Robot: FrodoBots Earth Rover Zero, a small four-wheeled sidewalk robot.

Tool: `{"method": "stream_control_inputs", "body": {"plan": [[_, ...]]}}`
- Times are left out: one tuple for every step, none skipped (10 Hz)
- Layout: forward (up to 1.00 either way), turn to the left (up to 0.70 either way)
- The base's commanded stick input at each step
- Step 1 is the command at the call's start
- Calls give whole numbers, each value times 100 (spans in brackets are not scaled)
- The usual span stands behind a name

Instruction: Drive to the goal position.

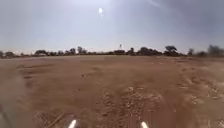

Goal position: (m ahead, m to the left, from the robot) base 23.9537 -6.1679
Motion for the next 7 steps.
{"method": "stream_control_inputs", "body": {"plan": [[70, 0], [70, 0], [70, 0], [70, 0], [70, 0], [70, 0], [70, 0]]}}
